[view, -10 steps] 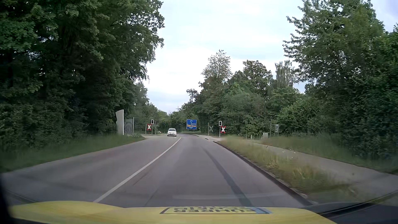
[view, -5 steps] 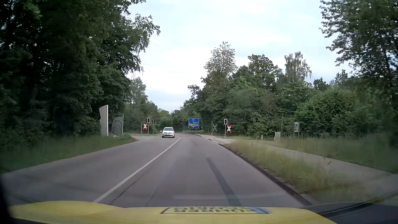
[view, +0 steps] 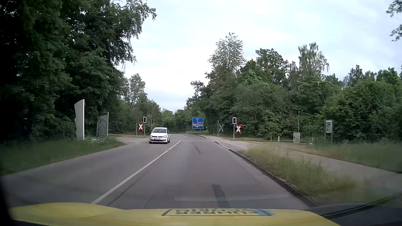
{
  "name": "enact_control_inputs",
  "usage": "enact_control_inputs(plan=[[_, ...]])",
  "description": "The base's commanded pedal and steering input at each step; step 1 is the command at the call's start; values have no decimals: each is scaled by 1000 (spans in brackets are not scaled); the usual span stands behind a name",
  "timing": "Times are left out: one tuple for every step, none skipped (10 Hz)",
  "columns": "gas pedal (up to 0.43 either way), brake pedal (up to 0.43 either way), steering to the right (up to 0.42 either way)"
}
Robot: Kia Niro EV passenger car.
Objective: Follow the waypoints while adhering to traffic rules and regulations
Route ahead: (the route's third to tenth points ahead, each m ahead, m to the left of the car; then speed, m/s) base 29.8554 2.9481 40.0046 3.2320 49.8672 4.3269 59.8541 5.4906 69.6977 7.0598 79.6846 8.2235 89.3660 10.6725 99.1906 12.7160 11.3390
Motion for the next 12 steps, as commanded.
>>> enact_control_inputs(plan=[[67,0,-7],[67,0,-7],[67,0,-7],[79,0,-7],[79,0,-8],[79,0,-8],[79,0,-9],[79,0,-10],[79,0,-10],[79,0,-10],[79,0,-10],[79,0,-10]])
